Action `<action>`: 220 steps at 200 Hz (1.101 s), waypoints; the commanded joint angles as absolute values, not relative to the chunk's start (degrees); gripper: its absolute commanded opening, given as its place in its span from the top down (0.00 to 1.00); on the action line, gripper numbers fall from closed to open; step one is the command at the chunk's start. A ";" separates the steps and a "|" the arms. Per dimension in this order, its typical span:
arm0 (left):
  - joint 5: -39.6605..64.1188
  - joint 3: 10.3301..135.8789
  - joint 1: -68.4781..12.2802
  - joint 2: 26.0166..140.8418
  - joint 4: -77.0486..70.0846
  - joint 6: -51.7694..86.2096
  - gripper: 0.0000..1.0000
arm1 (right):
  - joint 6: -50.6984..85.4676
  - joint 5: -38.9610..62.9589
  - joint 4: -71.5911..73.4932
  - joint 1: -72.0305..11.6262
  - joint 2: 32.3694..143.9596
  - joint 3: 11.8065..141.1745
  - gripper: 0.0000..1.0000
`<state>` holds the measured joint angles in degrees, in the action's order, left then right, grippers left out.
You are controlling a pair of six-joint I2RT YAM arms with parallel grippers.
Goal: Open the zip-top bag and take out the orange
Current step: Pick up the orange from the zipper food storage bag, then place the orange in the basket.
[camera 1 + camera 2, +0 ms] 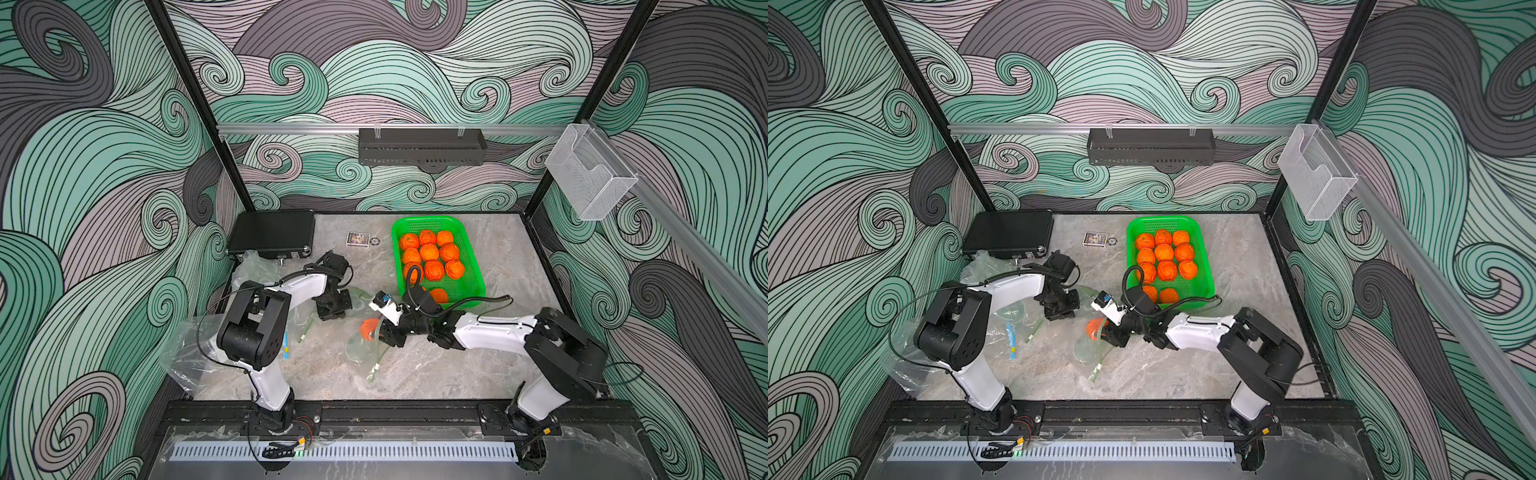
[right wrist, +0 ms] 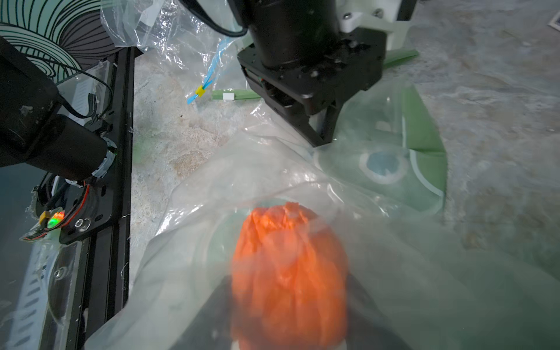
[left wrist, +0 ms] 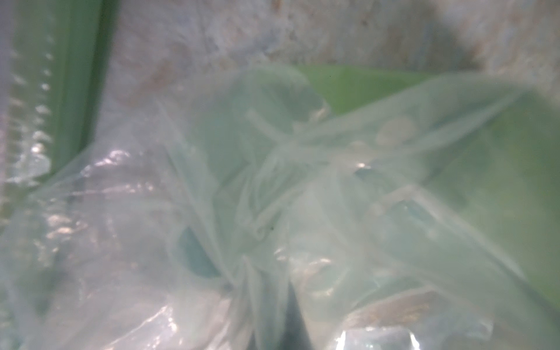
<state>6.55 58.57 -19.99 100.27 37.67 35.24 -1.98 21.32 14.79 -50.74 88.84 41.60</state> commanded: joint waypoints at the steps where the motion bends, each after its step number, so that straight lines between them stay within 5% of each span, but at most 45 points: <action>1: 2.92 55.54 -19.65 103.13 37.75 35.99 1.00 | 0.25 19.44 6.65 -49.31 82.84 40.66 0.56; 99: 3.16 55.40 -19.05 101.56 38.01 36.30 1.00 | 9.41 7.66 -20.29 -30.05 62.23 46.92 0.56; 160: 3.30 55.63 -19.07 101.69 37.97 36.30 1.00 | 10.82 -9.66 -27.88 -24.11 72.68 52.31 0.53; 220: 3.56 55.82 -19.07 101.87 37.89 36.27 1.00 | 12.88 -13.99 -27.47 -22.59 83.66 55.83 0.50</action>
<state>6.44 57.87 -19.62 99.61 36.88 35.62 11.20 -9.82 -26.79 -23.03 81.73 53.52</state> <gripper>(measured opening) 0.047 0.513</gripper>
